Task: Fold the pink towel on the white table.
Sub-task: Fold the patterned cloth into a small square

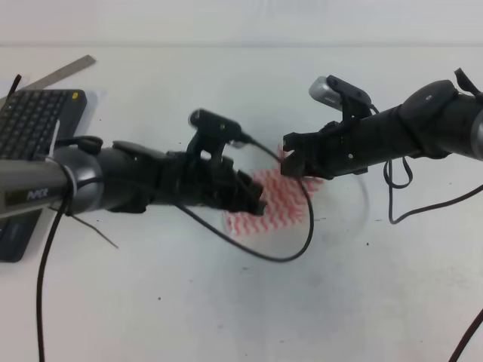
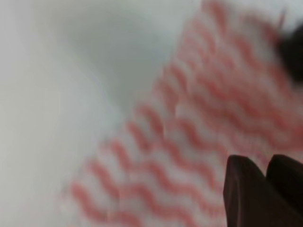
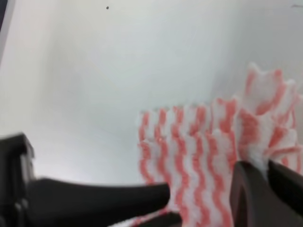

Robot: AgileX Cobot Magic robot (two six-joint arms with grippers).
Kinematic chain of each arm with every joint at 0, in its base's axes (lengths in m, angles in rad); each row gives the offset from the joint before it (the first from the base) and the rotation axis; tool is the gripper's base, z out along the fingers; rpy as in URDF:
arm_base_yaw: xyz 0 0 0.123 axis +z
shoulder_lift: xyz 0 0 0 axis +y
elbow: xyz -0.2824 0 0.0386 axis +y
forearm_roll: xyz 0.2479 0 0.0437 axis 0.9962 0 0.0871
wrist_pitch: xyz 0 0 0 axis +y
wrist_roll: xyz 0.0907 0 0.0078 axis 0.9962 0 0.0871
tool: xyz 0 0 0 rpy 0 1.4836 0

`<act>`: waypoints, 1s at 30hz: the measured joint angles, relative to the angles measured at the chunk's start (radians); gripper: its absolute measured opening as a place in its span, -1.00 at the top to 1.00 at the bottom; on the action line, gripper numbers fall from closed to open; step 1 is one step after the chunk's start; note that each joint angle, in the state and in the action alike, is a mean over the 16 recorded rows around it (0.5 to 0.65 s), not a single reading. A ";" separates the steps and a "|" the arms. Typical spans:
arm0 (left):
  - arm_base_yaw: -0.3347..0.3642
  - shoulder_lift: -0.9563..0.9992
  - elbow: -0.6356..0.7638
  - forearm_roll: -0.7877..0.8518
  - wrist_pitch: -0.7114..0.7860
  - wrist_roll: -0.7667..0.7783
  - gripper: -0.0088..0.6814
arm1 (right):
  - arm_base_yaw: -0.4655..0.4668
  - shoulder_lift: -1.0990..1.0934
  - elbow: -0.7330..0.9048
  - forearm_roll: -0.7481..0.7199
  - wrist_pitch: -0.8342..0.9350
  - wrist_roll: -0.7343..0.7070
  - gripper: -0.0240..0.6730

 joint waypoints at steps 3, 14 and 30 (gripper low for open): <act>0.000 -0.004 0.015 0.030 -0.007 -0.034 0.95 | 0.000 -0.001 0.000 0.000 0.002 0.000 0.93; 0.000 0.000 0.042 0.057 -0.052 -0.062 0.95 | 0.001 -0.001 0.000 0.005 0.013 0.000 0.93; 0.000 0.012 0.042 0.053 -0.068 -0.054 0.95 | 0.035 0.000 -0.012 0.020 0.018 0.002 0.93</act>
